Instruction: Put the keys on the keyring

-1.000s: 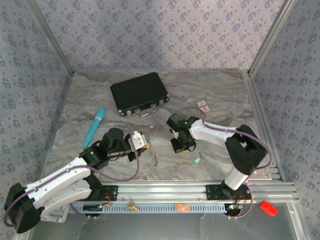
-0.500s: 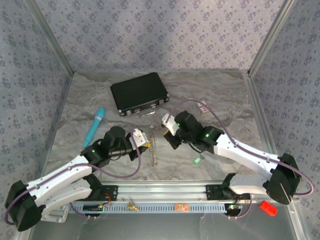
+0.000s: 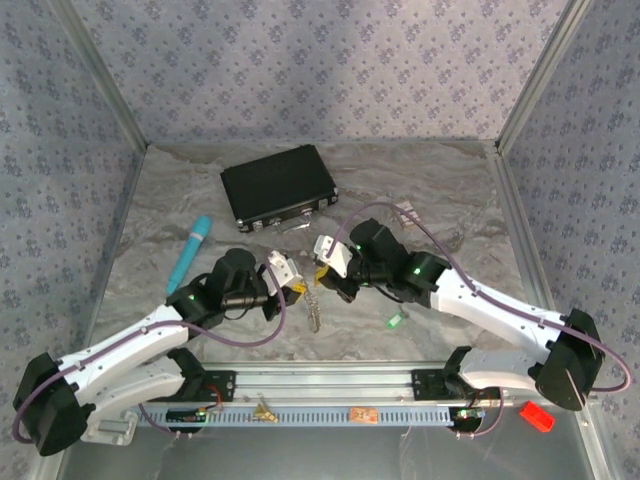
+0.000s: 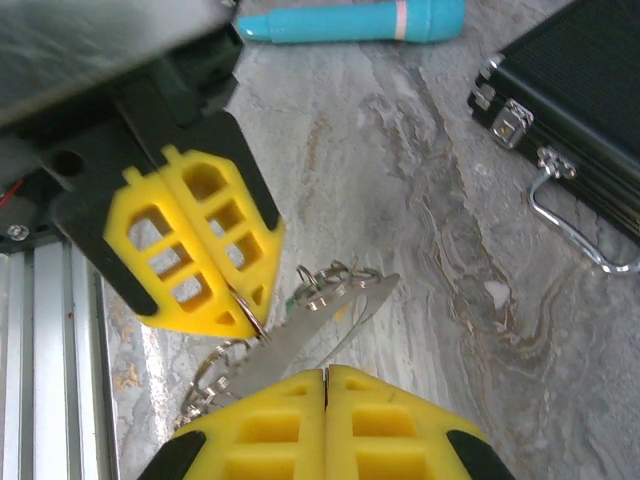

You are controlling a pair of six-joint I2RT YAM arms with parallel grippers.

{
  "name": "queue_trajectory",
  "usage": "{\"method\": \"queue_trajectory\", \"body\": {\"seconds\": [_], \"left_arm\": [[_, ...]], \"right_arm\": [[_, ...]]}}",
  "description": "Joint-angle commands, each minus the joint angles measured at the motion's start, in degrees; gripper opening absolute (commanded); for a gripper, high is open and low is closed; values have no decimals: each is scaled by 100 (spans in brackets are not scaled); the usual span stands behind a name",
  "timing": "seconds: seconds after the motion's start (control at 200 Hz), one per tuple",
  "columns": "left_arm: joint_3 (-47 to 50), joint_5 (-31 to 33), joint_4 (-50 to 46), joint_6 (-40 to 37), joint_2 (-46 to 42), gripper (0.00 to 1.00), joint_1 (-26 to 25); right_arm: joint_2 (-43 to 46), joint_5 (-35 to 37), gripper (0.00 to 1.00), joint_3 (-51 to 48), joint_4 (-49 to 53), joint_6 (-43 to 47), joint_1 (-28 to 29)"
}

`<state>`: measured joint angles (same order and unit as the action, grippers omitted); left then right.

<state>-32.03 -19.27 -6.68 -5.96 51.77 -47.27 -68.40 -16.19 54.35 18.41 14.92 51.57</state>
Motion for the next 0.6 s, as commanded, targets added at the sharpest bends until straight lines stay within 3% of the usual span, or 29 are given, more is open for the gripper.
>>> {"method": "queue_trajectory", "body": {"seconds": [0.0, 0.17, 0.595], "left_arm": [[-215, -219, 61, 217, 9, 0, -23], [-225, -230, 61, 261, 17, 0, -20], [-245, -297, 17, 266, 29, 0, -24]], "right_arm": [[-102, -379, 0, 259, 272, 316, 74], [-234, -340, 0, 349, 557, 631, 236], [-191, 446, 0, 221, 122, 925, 436]]}}
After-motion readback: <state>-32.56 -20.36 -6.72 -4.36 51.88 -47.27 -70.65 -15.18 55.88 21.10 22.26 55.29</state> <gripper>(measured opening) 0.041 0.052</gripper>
